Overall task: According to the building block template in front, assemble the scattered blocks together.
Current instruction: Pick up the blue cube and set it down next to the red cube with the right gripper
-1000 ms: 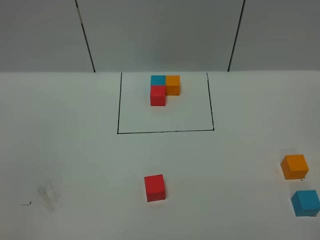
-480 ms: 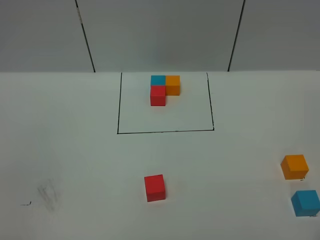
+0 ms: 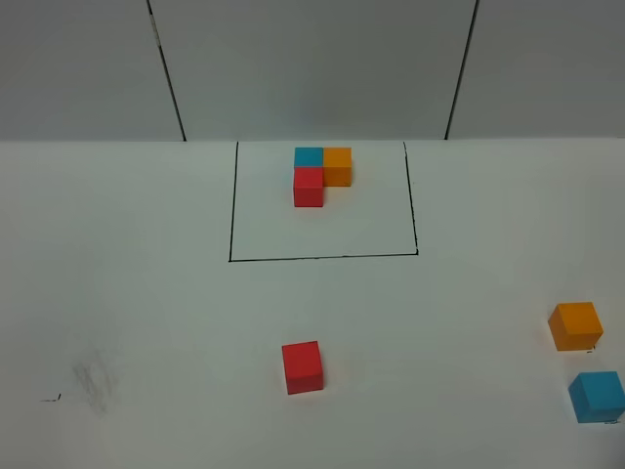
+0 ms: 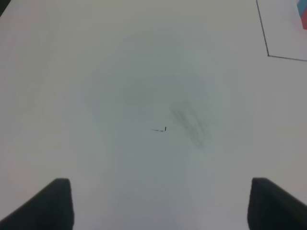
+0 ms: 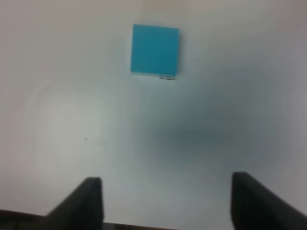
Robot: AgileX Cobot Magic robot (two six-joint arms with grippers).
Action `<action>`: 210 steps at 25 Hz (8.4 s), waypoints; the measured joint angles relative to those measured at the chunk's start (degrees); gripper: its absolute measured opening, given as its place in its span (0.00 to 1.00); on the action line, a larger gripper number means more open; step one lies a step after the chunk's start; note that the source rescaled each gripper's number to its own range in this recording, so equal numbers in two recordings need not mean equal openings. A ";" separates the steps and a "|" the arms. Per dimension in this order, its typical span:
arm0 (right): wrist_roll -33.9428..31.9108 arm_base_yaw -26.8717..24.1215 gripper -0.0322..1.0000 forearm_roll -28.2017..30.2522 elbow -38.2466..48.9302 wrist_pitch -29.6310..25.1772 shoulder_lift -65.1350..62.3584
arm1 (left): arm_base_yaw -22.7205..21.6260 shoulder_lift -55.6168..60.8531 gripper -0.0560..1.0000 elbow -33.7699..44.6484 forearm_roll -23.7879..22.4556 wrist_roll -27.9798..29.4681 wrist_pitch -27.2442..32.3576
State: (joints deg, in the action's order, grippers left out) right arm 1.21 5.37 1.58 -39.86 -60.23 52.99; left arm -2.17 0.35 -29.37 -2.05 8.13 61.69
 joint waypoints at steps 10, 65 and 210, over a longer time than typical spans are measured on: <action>0.01 0.00 0.96 -1.58 -1.70 4.33 11.02 | 0.00 0.00 1.00 0.00 0.00 0.00 0.00; -6.24 0.00 0.80 0.05 -4.44 18.98 40.01 | 0.00 0.00 1.00 0.00 0.00 -0.05 0.00; -24.69 28.41 0.22 1.52 -41.38 0.49 47.46 | 0.00 0.00 1.00 0.00 0.00 -0.05 0.00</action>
State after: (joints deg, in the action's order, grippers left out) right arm -23.48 33.78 3.09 -81.23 -59.74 100.45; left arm -2.17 0.35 -29.37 -2.05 8.08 61.69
